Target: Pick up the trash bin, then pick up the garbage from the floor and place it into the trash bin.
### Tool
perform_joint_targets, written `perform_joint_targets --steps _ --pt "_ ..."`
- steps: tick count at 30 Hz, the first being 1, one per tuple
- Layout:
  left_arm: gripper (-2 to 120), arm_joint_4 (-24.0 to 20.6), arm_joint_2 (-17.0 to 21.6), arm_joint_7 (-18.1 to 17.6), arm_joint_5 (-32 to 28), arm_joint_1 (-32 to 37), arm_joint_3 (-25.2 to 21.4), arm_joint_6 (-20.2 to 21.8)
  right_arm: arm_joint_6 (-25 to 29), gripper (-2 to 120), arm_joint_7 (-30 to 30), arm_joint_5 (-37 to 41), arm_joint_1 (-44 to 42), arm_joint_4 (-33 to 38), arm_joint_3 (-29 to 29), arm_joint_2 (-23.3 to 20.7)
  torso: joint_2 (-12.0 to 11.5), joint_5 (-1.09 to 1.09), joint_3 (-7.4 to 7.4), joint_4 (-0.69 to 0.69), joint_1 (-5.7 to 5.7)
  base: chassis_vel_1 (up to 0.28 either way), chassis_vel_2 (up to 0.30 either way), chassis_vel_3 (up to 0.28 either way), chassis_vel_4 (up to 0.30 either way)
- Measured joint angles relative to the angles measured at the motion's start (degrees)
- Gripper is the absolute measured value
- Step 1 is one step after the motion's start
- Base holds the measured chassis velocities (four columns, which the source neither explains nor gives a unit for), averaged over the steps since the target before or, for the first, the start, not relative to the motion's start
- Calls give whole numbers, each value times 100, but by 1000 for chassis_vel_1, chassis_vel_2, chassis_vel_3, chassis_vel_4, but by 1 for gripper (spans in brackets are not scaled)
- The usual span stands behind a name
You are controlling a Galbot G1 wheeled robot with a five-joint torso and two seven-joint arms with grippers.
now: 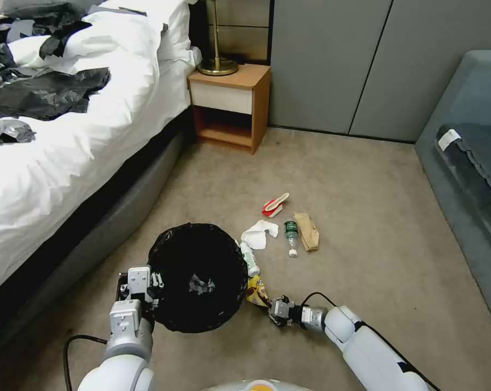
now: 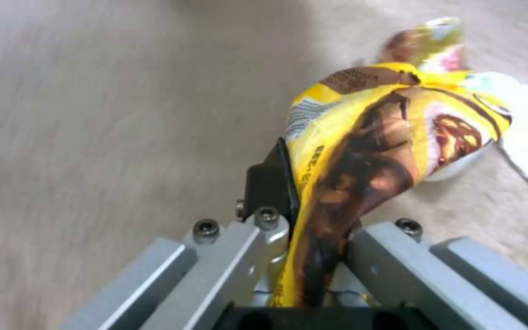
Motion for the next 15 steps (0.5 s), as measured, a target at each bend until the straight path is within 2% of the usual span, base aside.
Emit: perform_joint_targets --steps 5,12,15 --pt "1 30 24 5 -16 -27 -7 1 -204 0 219 924 -253 458 9 -155 0 0 0 -1 0 0 0 0 0" --pt "1 35 51 5 -55 -53 -11 24 -103 0 309 1405 -554 1202 496 -256 0 1 0 0 0 0 0 0 0" --pt "1 45 71 5 -73 -55 -17 30 -135 0 446 1901 -841 2191 956 -394 0 -1 0 0 0 0 0 0 0"
